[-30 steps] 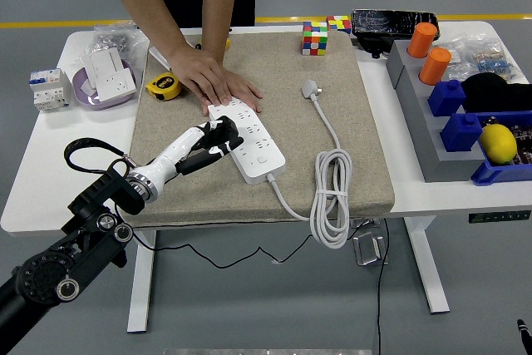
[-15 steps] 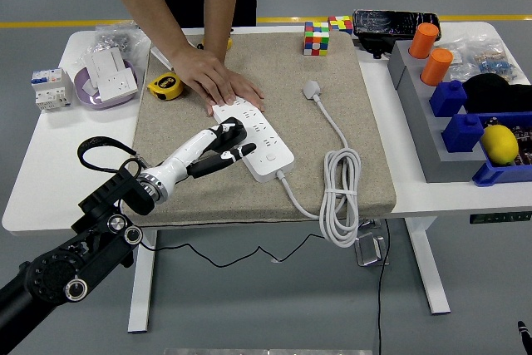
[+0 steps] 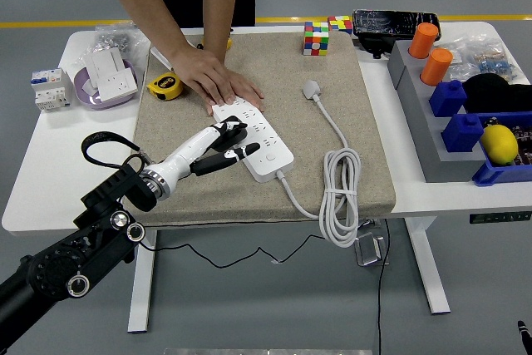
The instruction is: Pick up the plug,place it near the board,insert it into the board,press the button
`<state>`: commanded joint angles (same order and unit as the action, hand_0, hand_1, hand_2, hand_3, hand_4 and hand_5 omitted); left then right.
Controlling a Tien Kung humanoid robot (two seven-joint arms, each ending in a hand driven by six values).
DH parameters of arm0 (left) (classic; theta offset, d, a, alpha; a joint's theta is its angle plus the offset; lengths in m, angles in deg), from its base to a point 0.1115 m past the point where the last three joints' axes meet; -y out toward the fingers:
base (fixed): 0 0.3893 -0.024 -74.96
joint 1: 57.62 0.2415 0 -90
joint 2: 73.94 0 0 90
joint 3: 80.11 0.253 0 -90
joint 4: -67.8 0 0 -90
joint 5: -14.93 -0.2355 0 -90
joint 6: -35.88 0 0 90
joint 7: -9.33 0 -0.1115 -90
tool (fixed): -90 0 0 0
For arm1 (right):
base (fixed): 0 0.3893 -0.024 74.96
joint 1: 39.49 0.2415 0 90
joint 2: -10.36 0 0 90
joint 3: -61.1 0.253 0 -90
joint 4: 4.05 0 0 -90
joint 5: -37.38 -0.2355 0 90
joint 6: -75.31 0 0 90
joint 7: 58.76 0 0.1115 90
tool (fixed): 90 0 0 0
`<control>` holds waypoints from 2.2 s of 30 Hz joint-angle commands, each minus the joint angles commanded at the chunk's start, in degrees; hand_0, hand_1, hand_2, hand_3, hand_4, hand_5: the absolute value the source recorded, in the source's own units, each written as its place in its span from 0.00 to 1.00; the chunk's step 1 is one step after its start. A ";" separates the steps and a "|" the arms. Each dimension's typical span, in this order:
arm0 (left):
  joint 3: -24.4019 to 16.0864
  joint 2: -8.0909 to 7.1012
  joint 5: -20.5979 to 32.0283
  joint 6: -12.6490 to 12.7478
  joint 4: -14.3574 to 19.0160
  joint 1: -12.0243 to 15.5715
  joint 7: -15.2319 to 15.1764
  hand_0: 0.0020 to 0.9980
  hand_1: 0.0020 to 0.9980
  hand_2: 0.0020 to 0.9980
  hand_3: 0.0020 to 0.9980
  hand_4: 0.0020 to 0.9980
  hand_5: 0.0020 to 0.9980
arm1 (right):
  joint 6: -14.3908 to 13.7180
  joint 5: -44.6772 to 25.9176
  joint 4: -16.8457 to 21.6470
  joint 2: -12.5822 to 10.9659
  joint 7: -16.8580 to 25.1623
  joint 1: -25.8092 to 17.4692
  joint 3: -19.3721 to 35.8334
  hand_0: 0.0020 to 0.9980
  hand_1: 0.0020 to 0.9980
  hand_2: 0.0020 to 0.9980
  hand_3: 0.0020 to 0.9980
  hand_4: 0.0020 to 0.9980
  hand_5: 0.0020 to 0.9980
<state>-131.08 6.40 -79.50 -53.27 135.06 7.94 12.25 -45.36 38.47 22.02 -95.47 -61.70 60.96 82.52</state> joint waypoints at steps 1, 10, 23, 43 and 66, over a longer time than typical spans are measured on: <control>0.14 0.05 -0.21 0.04 -0.18 -0.48 -0.09 1.00 0.99 0.95 0.91 1.00 1.00 | 0.00 -0.02 0.01 -0.01 0.01 0.01 -0.01 0.95 0.89 0.83 0.85 1.00 1.00; 0.96 0.22 -0.60 -0.02 -0.81 -2.52 -0.28 1.00 0.99 0.95 0.91 1.00 1.00 | -0.01 -0.06 0.03 -0.05 0.03 0.29 -0.11 0.95 0.89 0.83 0.85 1.00 1.00; 2.21 0.59 -0.80 -0.22 -1.66 -3.85 -0.42 1.00 0.99 0.94 0.91 1.00 1.00 | -0.05 0.02 0.06 -0.05 0.08 0.40 -0.04 0.95 0.89 0.83 0.85 1.00 1.00; 4.32 1.45 -1.42 -0.23 -5.10 -6.26 -1.01 1.00 0.99 0.94 0.91 1.00 1.00 | -0.08 -0.04 0.04 -0.18 0.09 0.49 -0.22 0.95 0.89 0.83 0.85 1.00 1.00; 3.93 1.59 -4.02 0.05 -6.01 -6.44 -1.54 1.00 0.99 0.94 0.91 1.00 1.00 | -0.12 -0.02 0.07 -0.26 0.03 0.19 -0.37 0.95 0.89 0.83 0.85 1.00 1.00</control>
<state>-127.14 7.99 -83.51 -53.22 129.04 1.50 10.72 -45.48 38.45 22.08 -95.73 -61.67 61.15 82.15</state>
